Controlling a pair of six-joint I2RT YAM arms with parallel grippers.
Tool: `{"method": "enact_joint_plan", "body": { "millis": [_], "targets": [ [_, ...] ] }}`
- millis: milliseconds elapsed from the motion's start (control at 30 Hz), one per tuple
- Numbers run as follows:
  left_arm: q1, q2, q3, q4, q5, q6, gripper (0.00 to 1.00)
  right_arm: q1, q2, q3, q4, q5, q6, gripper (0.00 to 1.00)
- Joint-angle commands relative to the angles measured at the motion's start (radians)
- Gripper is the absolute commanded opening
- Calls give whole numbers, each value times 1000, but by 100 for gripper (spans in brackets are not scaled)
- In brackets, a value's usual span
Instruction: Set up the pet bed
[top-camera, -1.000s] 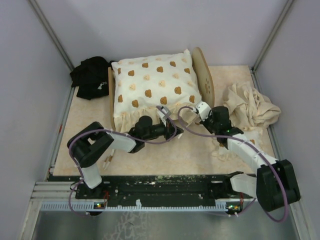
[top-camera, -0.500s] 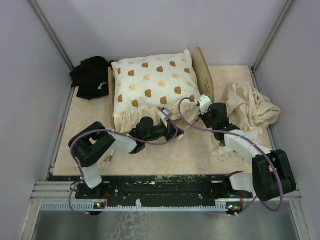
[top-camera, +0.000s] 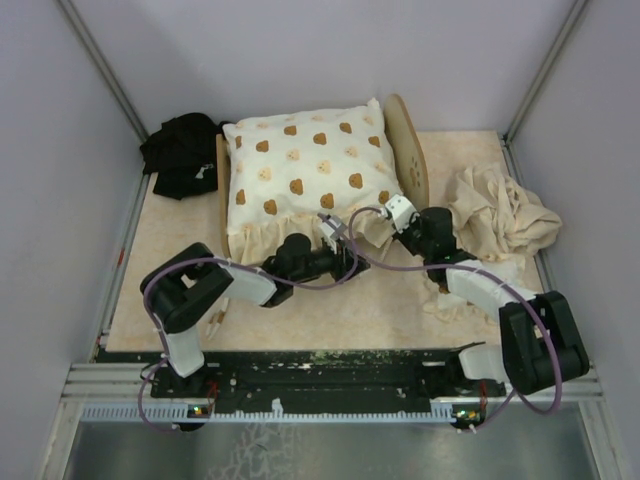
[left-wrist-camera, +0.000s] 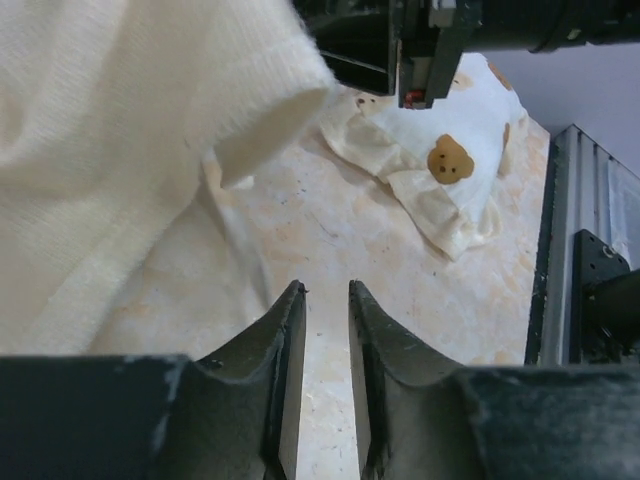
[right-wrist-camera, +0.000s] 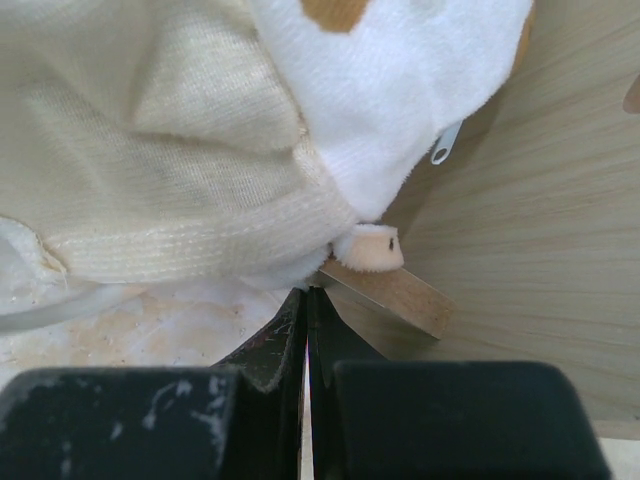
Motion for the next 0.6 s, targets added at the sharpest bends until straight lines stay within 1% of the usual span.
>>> {"method": "enact_joint_plan", "body": {
  "millis": [0, 167, 267, 300, 367, 533, 567],
  "targets": [
    [3, -34, 61, -55, -78, 14, 34, -17, -2, -6, 163, -75, -57, 0],
    [33, -56, 107, -73, -100, -45, 45, -33, -5, -30, 233, -96, -28, 0],
    [48, -56, 139, -78, -103, -66, 47, -35, 4, -52, 291, -117, -21, 0],
    [50, -54, 153, -85, -105, -65, 46, -35, 7, -57, 312, -120, -22, 0],
    [58, -45, 180, -105, -101, -58, 41, -37, 8, -68, 343, -126, -34, 0],
    [82, -26, 242, -119, -80, -82, 40, -42, -2, -88, 395, -157, -70, 0],
    [85, -25, 254, -119, -73, -86, 36, -44, -2, -87, 399, -160, -74, 0]
  ]
}}
